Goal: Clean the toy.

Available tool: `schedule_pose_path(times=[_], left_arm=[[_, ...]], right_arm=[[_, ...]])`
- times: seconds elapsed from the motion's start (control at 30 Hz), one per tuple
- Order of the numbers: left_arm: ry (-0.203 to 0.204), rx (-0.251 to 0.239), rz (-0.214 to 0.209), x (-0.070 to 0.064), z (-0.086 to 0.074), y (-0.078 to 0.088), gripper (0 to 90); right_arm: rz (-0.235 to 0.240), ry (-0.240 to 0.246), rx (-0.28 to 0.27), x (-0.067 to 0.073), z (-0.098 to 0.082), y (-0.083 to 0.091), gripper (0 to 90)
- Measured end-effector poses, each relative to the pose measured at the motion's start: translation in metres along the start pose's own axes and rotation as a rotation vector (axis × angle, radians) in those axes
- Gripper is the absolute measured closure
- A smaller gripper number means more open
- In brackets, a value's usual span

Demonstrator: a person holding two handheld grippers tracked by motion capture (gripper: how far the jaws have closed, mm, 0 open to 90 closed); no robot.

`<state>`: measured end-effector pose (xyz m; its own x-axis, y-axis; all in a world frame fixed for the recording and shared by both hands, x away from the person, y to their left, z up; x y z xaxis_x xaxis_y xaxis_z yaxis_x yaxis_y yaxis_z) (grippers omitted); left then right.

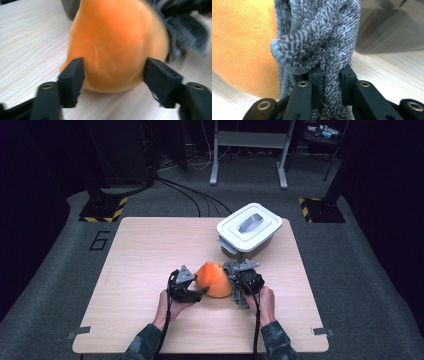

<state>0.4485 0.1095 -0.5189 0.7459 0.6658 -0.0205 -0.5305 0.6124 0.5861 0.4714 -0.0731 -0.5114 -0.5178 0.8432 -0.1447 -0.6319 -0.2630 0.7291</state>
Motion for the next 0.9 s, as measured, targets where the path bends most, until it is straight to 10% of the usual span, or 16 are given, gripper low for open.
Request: schedule_pose_path(times=[0.17,0.3,0.67,0.8,0.9], left_arm=[[-0.065,-0.035,0.001,-0.004,0.0,-0.006,50.5],[-0.009,-0.045,0.006,-0.004,0.0,-0.004,68.9],[0.162,-0.041,-0.044,-0.011,0.003,0.011,71.6],[0.177,-0.015,-0.03,-0.007,-0.003,0.008,71.6],[0.196,-0.023,-0.038,-0.002,-0.006,0.005,71.7]], right_arm=[[-0.012,-0.006,0.003,-0.003,0.001,-0.002,75.7],[-0.014,-0.002,-0.019,-0.003,0.007,0.003,75.5],[0.049,0.096,-0.128,0.03,0.047,0.047,75.2],[0.053,0.162,-0.071,0.05,0.05,0.032,75.1],[0.073,0.113,-0.061,0.043,0.045,0.018,75.3]])
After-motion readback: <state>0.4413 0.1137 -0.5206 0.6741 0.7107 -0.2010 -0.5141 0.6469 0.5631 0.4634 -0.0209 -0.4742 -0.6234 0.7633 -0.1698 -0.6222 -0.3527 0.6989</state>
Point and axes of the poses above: each handheld gripper's, and its own axes: y roughly backward along the jaws, z roughly out of its top, x roughly to its left, the point moved 7 cm from there along -y, roughly forward along the jaws, and after that the axes turned 2 degrees about x, right-handed, at the moved point
